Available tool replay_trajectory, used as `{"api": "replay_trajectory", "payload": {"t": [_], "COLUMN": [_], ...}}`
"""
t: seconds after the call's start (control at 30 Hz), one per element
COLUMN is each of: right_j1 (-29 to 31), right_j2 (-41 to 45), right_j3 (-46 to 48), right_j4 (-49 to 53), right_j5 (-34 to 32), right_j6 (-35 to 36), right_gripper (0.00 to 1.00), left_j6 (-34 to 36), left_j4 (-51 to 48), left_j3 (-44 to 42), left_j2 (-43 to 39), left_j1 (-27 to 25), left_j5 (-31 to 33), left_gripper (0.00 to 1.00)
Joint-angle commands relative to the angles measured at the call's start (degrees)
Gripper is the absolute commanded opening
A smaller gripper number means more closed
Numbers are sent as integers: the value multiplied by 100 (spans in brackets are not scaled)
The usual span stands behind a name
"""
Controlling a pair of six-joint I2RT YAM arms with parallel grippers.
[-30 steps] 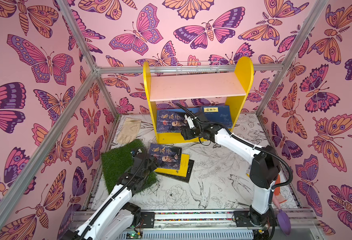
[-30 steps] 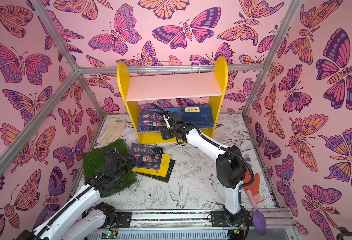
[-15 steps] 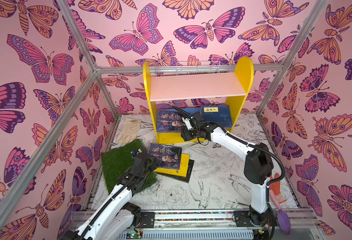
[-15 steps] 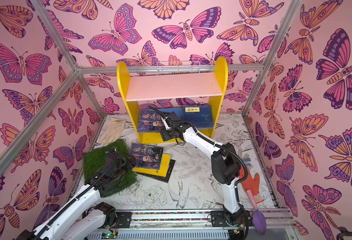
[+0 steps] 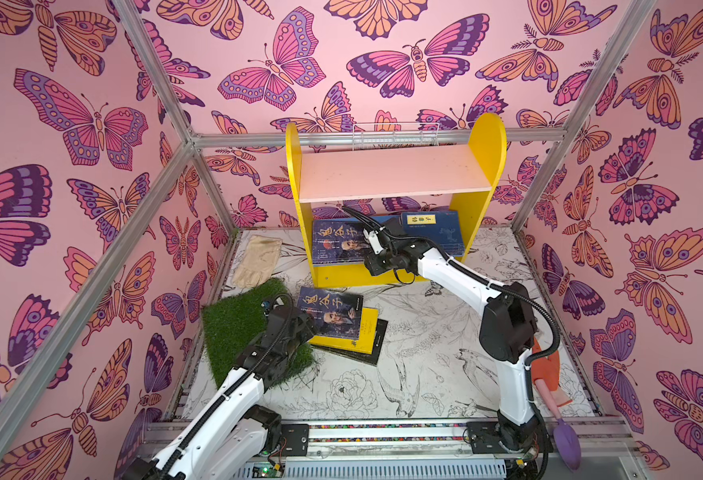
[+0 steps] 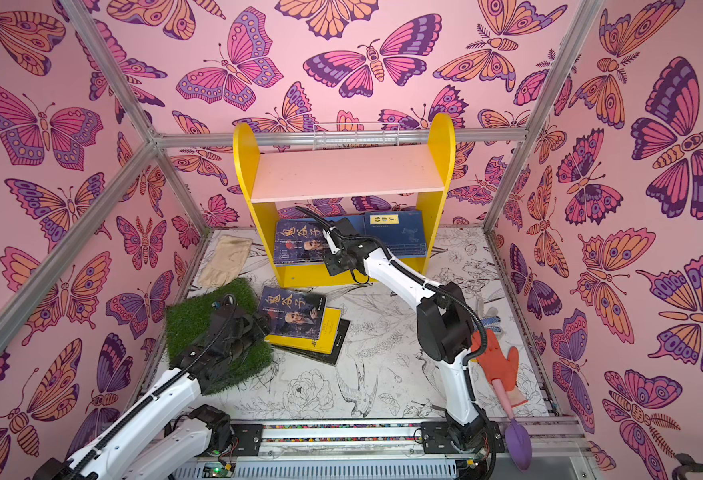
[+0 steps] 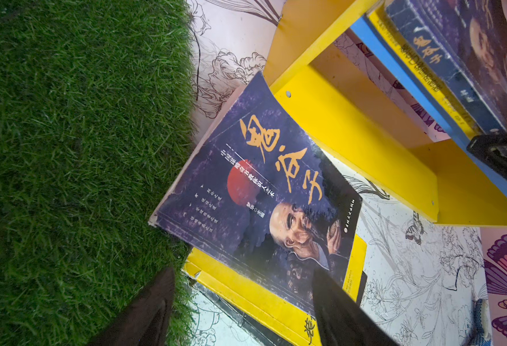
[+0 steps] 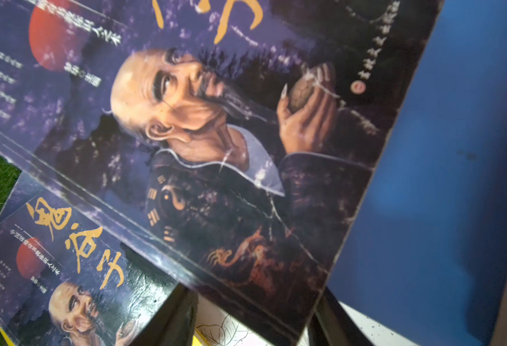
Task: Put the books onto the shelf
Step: 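Move the right gripper to the second dark purple book while the left reaches it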
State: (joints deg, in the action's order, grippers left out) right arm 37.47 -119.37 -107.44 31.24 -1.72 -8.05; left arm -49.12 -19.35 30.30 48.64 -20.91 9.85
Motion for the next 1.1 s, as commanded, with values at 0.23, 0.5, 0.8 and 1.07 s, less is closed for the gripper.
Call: {"api": "replay_trajectory", "payload": {"t": [0.23,0.5,0.8,1.07], "right_j1": [58,179,467,742], "right_j2": [129,1892,2640,1599], "right_j3": [177,2067,4241,4305], "right_j4": [-482,-1490,-2140,-2277], "right_j5": [227,-419,1553,2658], "right_j6": [-35,-288,-1240,-1476], "right_gripper": [45,63,63,62], "left_j6": [355,707,1004,913], "left_j4": [-154,-86,503,886], "left_j3": [264,758,651,299], "left_j2": [386,1402,1947,2527], "left_j1": [177,772,996,991], "left_j5": [192,-383,-974,-1280], "left_gripper": [74,75,71,66]}}
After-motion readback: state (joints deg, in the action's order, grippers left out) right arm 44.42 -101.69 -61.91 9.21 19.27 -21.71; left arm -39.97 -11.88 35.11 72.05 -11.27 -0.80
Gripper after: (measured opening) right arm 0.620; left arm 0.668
